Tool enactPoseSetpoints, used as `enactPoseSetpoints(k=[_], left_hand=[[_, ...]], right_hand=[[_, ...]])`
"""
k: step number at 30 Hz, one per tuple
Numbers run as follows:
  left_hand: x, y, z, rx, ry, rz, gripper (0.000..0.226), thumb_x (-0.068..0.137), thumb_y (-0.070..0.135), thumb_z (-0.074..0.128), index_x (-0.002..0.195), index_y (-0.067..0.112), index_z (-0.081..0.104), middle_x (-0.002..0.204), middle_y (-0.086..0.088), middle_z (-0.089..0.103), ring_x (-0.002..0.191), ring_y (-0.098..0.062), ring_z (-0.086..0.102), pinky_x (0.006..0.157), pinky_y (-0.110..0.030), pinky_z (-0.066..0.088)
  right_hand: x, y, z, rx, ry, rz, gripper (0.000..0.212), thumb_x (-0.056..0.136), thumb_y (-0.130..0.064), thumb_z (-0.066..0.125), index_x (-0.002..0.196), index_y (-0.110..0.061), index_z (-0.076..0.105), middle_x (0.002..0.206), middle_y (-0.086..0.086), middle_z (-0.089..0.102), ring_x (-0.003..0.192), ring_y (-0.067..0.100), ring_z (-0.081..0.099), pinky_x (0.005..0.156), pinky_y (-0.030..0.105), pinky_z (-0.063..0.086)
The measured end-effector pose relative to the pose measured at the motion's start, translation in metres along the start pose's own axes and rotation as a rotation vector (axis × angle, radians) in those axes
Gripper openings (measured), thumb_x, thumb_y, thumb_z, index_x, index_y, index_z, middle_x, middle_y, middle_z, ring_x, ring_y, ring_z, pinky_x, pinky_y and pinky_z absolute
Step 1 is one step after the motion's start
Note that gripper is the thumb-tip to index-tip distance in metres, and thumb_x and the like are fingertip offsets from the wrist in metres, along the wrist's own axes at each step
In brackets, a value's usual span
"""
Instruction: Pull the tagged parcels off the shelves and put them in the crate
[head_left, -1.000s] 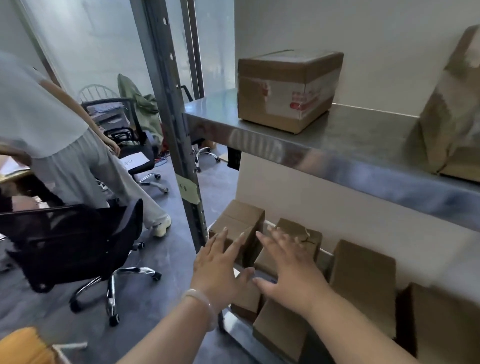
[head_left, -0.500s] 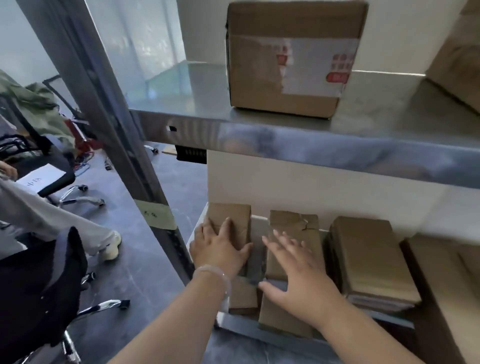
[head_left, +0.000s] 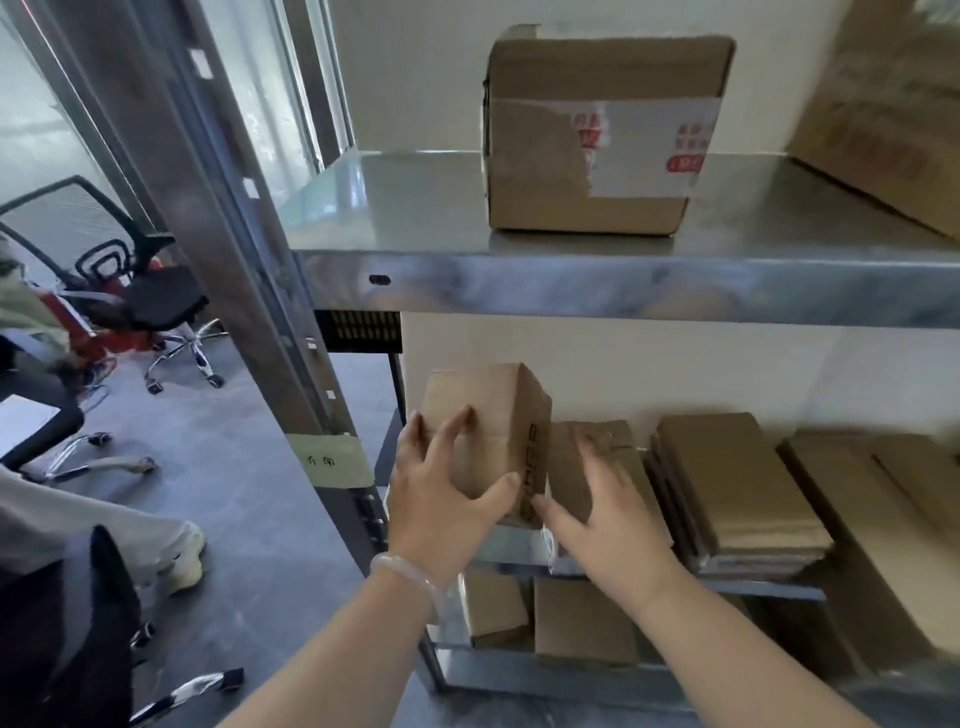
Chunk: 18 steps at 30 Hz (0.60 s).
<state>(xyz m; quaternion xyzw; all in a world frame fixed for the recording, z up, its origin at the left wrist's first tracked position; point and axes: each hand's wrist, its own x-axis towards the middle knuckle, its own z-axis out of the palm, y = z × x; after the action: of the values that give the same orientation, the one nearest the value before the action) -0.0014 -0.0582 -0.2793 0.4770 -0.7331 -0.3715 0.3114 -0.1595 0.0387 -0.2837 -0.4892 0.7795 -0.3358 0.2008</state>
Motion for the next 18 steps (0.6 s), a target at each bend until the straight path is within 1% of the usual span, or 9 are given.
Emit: enactPoseSetpoints(k=[2, 3, 6, 8, 9, 11, 13, 16, 18], left_hand=[[-0.001, 0.008, -0.006, -0.125, -0.028, 0.01, 0.068, 0.055, 0.071, 0.065, 0.114, 0.079, 0.033, 0.15, 0.025, 0.013, 0.141, -0.007, 0.022, 0.114, -0.037, 0.033], [-0.002, 0.012, -0.009, -0.181, -0.047, 0.008, 0.067, 0.055, 0.069, 0.066, 0.113, 0.08, 0.034, 0.15, 0.023, 0.014, 0.14, -0.004, 0.023, 0.114, -0.034, 0.033], [-0.005, 0.02, -0.015, -0.318, -0.11, -0.018, 0.062, 0.055, 0.065, 0.067, 0.108, 0.082, 0.039, 0.15, 0.022, 0.014, 0.136, 0.0, 0.025, 0.107, -0.023, 0.036], [-0.005, 0.019, -0.017, -0.414, -0.143, -0.041, 0.056, 0.065, 0.059, 0.072, 0.11, 0.078, 0.044, 0.15, 0.025, 0.017, 0.138, -0.002, 0.03, 0.107, -0.028, 0.041], [-0.005, 0.018, -0.017, -0.43, -0.143, -0.037, 0.05, 0.075, 0.053, 0.072, 0.112, 0.073, 0.045, 0.147, 0.023, 0.025, 0.134, 0.001, 0.035, 0.103, -0.025, 0.044], [-0.003, 0.015, -0.018, -0.371, -0.099, 0.005, 0.041, 0.09, 0.041, 0.063, 0.116, 0.066, 0.044, 0.131, 0.019, 0.044, 0.12, 0.005, 0.045, 0.09, -0.014, 0.043], [-0.003, 0.015, -0.019, -0.325, -0.064, 0.032, 0.04, 0.097, 0.034, 0.056, 0.125, 0.06, 0.045, 0.118, 0.015, 0.056, 0.108, 0.002, 0.056, 0.084, -0.013, 0.045], [-0.004, 0.02, -0.022, -0.324, -0.109, 0.078, 0.049, 0.093, 0.035, 0.063, 0.134, 0.053, 0.04, 0.109, 0.029, 0.066, 0.101, 0.011, 0.06, 0.078, -0.007, 0.048], [-0.006, 0.025, -0.024, -0.348, -0.164, 0.072, 0.072, 0.076, 0.052, 0.076, 0.136, 0.047, 0.037, 0.119, 0.023, 0.065, 0.108, 0.008, 0.06, 0.087, -0.014, 0.051]], right_hand=[[0.007, -0.009, -0.001, 0.106, 0.022, 0.082, 0.084, 0.083, -0.064, 0.058, 0.151, -0.044, 0.012, 0.155, -0.005, 0.028, 0.142, 0.016, 0.028, 0.111, 0.036, 0.031], [0.009, -0.013, -0.001, 0.178, 0.015, 0.101, 0.077, 0.084, -0.06, 0.061, 0.148, -0.047, 0.02, 0.152, -0.006, 0.035, 0.137, 0.012, 0.035, 0.106, 0.03, 0.036], [0.006, -0.022, 0.001, 0.49, 0.006, 0.098, 0.054, 0.088, -0.042, 0.066, 0.132, -0.053, 0.036, 0.132, -0.017, 0.055, 0.105, -0.015, 0.05, 0.079, 0.003, 0.04], [0.002, -0.024, 0.002, 0.646, 0.054, 0.075, 0.058, 0.09, -0.035, 0.066, 0.138, -0.049, 0.037, 0.124, -0.028, 0.055, 0.105, -0.019, 0.051, 0.083, 0.004, 0.041], [0.0, -0.025, 0.001, 0.69, 0.073, 0.057, 0.058, 0.091, -0.034, 0.065, 0.139, -0.05, 0.037, 0.123, -0.031, 0.055, 0.109, -0.017, 0.051, 0.089, 0.009, 0.041], [-0.004, -0.028, -0.001, 0.747, 0.093, 0.016, 0.054, 0.094, -0.027, 0.061, 0.137, -0.051, 0.039, 0.123, -0.031, 0.058, 0.116, -0.01, 0.052, 0.094, 0.017, 0.042], [-0.01, -0.032, -0.003, 0.764, 0.104, -0.03, 0.049, 0.096, -0.022, 0.057, 0.134, -0.051, 0.044, 0.126, -0.027, 0.059, 0.12, -0.006, 0.053, 0.098, 0.023, 0.043], [-0.022, -0.042, -0.004, 0.718, 0.123, -0.1, 0.043, 0.097, -0.025, 0.053, 0.129, -0.053, 0.051, 0.132, -0.024, 0.056, 0.124, -0.005, 0.05, 0.095, 0.016, 0.045], [-0.028, -0.049, -0.004, 0.668, 0.134, -0.144, 0.043, 0.098, -0.024, 0.051, 0.129, -0.054, 0.052, 0.136, -0.025, 0.052, 0.128, -0.006, 0.044, 0.097, 0.01, 0.041]])
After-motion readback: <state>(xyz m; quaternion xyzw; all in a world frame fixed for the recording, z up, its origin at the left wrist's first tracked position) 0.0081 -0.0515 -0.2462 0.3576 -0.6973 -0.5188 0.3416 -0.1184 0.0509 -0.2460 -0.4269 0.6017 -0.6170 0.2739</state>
